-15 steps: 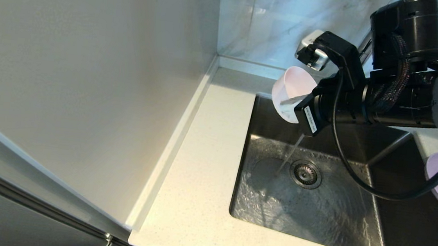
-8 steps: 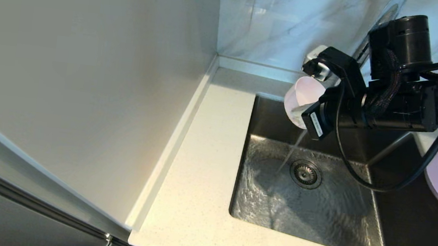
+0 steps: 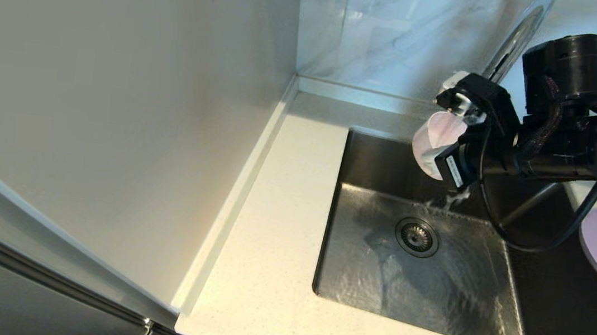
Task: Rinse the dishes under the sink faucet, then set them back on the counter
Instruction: Rinse the bowl
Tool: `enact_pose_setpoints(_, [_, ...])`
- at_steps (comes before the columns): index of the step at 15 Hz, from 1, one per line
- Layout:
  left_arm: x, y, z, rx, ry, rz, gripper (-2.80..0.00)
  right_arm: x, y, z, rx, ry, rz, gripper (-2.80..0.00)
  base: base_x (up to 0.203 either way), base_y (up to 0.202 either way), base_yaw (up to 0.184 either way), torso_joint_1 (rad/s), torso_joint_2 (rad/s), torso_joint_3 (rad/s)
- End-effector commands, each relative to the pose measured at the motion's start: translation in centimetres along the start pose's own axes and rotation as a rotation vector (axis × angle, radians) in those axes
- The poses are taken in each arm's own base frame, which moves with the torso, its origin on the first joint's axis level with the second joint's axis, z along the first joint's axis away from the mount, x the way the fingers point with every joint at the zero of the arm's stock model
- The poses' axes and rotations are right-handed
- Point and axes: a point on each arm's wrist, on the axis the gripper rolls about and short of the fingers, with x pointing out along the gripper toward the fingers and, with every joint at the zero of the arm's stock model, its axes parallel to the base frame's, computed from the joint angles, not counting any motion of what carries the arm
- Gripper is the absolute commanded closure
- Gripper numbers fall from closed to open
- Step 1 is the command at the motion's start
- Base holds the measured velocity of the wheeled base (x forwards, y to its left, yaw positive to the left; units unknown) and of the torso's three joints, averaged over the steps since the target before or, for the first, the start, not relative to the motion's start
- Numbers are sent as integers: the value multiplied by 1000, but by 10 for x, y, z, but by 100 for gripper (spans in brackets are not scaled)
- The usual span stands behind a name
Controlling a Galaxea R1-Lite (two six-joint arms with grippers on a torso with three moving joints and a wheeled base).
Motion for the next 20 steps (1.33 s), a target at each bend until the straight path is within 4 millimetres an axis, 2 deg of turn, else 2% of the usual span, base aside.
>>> enact_pose_setpoints(1, [0, 0, 0, 0, 0, 0, 0, -3, -19, -8, 4, 12, -39, 0, 0, 0, 0, 0, 0, 0])
enact_pose_setpoints(7, [0, 0, 0, 0, 0, -1, 0, -14, -64, -38, 78, 62, -122, 0, 0, 0, 0, 0, 0, 0])
enact_pose_setpoints(10, [0, 0, 0, 0, 0, 0, 0, -21, -78, -50, 164, 90, -167, 0, 0, 0, 0, 0, 0, 0])
enact_pose_setpoints(13, [0, 0, 0, 0, 0, -1, 0, -30, -83, -51, 425, 64, -166, 0, 0, 0, 0, 0, 0, 0])
enact_pose_setpoints(16, [0, 0, 0, 0, 0, 1, 0, -47, -92, -52, 672, 25, -95, 0, 0, 0, 0, 0, 0, 0])
enact_pose_setpoints(20, [0, 0, 0, 0, 0, 1, 0, -59, -94, -50, 1127, 64, -13, 0, 0, 0, 0, 0, 0, 0])
